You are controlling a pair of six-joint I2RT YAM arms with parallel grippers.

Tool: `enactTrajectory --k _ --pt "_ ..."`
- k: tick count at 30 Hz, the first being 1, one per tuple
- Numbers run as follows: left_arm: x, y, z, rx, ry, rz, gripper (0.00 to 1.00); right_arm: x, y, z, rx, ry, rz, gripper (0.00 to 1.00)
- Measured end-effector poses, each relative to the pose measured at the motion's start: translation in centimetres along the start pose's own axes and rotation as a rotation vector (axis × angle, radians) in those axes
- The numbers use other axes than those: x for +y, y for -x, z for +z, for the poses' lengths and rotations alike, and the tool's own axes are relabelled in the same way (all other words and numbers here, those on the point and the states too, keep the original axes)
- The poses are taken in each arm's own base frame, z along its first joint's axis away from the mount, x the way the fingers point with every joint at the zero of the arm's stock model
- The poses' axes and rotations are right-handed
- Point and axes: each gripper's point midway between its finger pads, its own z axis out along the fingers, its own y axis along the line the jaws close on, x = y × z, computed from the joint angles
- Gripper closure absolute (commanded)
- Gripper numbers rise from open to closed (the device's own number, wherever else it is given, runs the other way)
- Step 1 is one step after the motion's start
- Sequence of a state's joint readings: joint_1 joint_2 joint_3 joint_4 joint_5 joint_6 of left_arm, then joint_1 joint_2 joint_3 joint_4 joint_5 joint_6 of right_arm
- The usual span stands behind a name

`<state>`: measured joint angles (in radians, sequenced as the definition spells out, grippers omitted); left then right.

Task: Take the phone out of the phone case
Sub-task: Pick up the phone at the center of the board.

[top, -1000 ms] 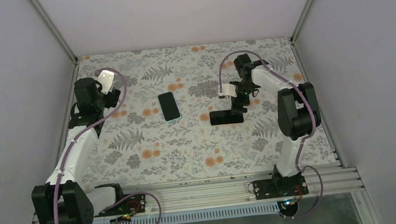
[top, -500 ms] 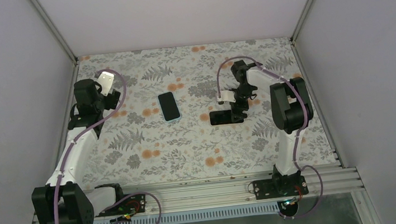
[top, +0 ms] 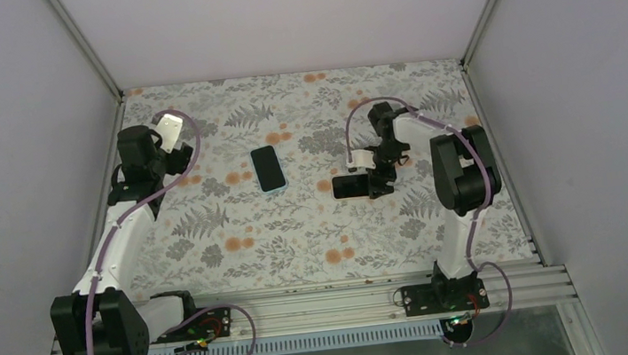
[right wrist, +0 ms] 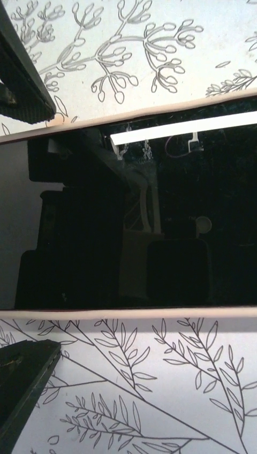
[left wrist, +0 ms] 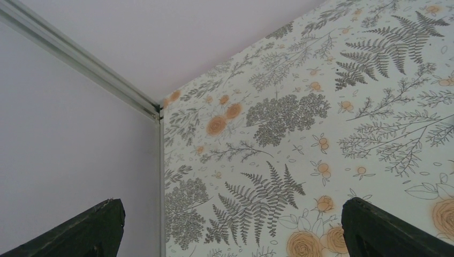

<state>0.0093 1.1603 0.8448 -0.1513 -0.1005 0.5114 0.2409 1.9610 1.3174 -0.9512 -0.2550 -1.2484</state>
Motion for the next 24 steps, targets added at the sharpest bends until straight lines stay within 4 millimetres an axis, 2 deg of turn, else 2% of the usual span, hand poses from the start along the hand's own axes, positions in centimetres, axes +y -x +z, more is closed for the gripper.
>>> enactTrajectory --k 6,10,14,19,24 --pt "-0.5 -0.2 0.2 0.004 -0.024 0.002 0.00 -0.1 -0.3 0.5 0.022 -0.111 -0.045 0.08" --pt "-0.9 -0.3 0.3 0.008 -0.043 0.003 0.00 0.3 -0.2 0.6 0.032 -0.147 -0.053 0.20" --pt "-1.6 -0.4 0.7 0.021 -0.084 0.005 0.00 0.5 -0.1 0.6 0.052 -0.170 -0.062 0.37" --pt "-3.4 0.2 1.2 0.043 -0.212 0.011 0.00 0.5 0.0 0.3 0.063 -0.207 -0.066 0.47" --pt "-6.1 2.1 1.0 0.043 -0.409 0.027 0.00 0.2 0.7 -0.1 0.042 -0.261 -0.081 0.50"
